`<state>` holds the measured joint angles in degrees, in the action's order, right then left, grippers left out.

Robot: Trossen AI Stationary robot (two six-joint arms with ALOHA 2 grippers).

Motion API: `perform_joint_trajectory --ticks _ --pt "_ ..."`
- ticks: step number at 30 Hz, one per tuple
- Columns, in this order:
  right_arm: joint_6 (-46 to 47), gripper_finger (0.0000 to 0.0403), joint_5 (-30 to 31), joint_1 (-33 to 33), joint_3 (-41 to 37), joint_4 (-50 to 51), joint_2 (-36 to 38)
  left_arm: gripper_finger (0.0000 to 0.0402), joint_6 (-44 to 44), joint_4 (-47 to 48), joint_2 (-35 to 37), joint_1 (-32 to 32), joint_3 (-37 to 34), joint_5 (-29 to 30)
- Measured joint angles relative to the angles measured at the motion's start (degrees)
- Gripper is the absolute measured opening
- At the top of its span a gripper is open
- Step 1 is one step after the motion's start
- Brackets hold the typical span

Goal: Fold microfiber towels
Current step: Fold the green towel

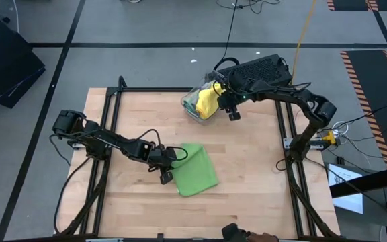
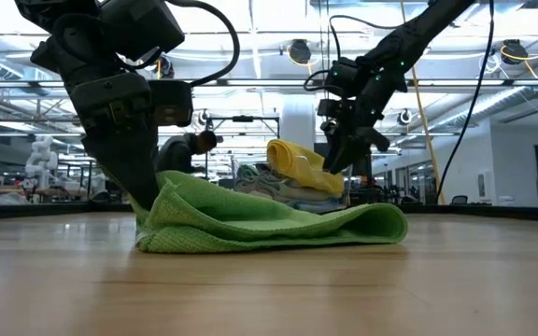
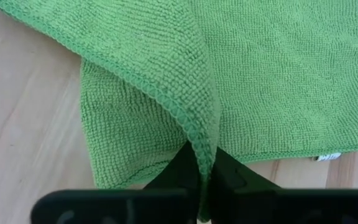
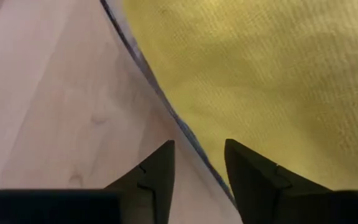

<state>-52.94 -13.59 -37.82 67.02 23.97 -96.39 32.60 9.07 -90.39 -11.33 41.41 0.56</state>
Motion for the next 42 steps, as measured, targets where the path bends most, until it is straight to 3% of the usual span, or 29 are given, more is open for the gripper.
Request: perform_joint_trajectory --ticks 9,16,22,28,36,42 --pt "0.8 0.0051 0.0 0.4 0.0 0.5 -1.2 0.0012 -0.3 -0.2 0.0 0.0 0.0 0.0" --pt "12.7 0.0007 0.5 2.7 0.0 6.0 -0.8 0.0005 -0.3 -0.1 0.0 0.0 0.0 0.0" --pt "23.9 0.0008 0.5 7.2 0.1 7.8 -0.3 0.0018 -1.1 -0.1 0.0 0.0 0.0 1.7" --pt "27.8 0.0008 4.2 12.0 -0.1 9.5 1.3 0.0005 -2.5 -0.1 0.0 0.0 0.0 1.9" --pt "31.9 0.001 4.9 15.1 -0.1 13.2 2.4 0.001 -3.8 -0.1 0.0 0.0 0.0 2.0" --pt "33.3 0.0062 6.0 16.7 -0.1 13.8 2.4 0.0012 -4.0 0.3 0.0 -0.1 0.0 0.9"
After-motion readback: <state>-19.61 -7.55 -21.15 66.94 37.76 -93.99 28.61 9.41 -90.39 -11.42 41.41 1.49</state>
